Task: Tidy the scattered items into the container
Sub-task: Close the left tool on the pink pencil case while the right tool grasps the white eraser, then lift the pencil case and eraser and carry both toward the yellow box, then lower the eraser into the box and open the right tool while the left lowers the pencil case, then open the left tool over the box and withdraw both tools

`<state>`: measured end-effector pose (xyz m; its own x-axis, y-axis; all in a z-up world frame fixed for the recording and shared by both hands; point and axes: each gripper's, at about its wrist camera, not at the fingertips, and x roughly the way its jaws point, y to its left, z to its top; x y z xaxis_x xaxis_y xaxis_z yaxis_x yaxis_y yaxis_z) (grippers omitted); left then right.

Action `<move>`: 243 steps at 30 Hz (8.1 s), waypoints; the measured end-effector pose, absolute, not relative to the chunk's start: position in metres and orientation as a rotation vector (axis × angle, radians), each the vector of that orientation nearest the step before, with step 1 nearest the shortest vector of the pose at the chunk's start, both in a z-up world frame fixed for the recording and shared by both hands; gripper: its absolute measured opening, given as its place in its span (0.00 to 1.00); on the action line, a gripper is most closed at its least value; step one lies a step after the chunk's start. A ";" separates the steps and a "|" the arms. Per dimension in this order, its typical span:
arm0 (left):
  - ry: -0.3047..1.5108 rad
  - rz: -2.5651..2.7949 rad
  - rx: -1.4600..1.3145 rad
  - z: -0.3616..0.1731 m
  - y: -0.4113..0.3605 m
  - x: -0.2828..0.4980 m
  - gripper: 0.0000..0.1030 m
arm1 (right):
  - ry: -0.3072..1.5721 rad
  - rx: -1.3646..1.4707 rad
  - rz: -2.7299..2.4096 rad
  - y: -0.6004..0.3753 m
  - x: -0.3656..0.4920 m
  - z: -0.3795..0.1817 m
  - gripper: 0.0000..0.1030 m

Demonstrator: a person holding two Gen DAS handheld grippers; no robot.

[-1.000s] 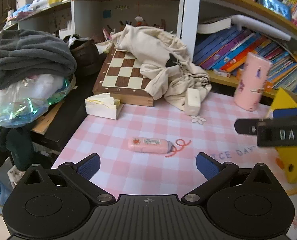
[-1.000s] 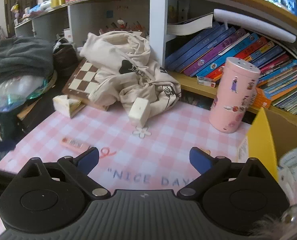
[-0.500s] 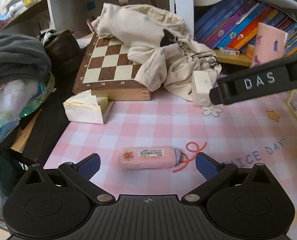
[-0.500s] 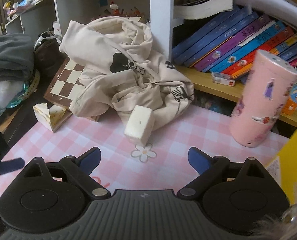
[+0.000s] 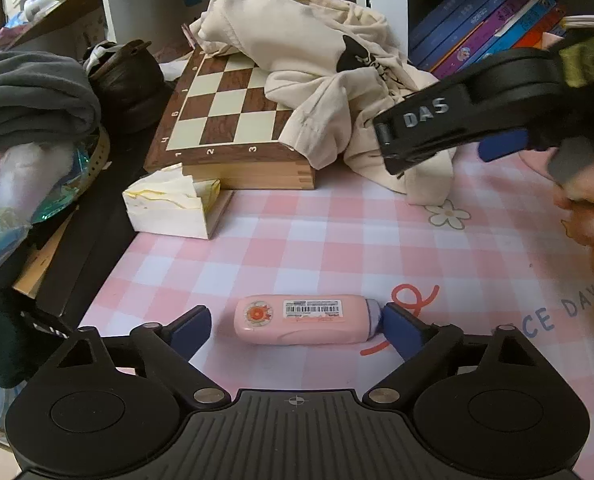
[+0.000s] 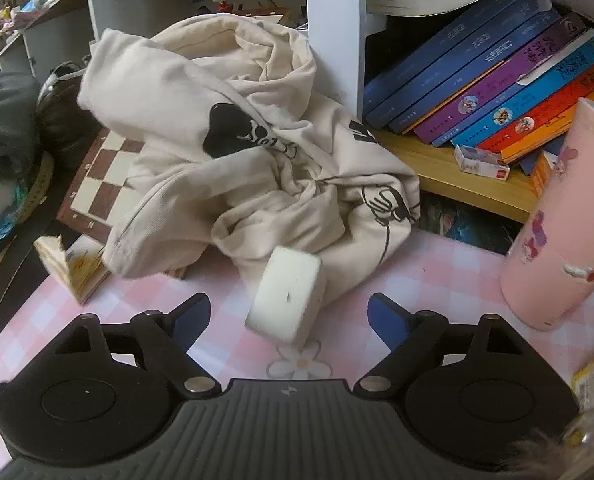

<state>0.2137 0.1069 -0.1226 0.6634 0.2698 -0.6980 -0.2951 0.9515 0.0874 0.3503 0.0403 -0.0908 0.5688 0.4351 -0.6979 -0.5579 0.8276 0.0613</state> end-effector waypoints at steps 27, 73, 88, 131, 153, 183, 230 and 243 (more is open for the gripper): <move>0.698 0.281 -0.108 -0.074 0.107 0.152 0.76 | 0.803 -0.107 0.662 -0.006 0.287 -0.059 0.25; 0.563 0.067 -0.110 -0.007 0.046 -0.013 0.75 | 0.788 -0.099 0.595 -0.125 0.074 -0.020 0.25; 0.604 0.012 -0.098 -0.009 -0.016 0.001 0.75 | 0.808 -0.069 0.553 -0.195 0.073 -0.028 0.25; 0.485 -0.116 0.050 0.041 -0.225 0.141 0.75 | 0.566 0.007 0.471 -0.420 0.184 0.020 0.25; 0.599 -0.052 0.197 -0.011 -0.242 0.229 0.76 | 0.674 -0.192 0.548 -0.370 0.313 -0.026 0.25; 0.613 -0.029 0.319 -0.025 -0.260 0.234 0.95 | 0.663 -0.157 0.588 -0.362 0.320 -0.021 0.25; 0.519 0.024 0.219 0.019 -0.206 0.078 0.96 | 0.556 -0.004 0.329 -0.402 0.137 0.010 0.63; 0.509 0.036 0.202 0.008 -0.164 0.023 0.96 | 0.657 0.000 0.222 -0.369 0.065 -0.023 0.67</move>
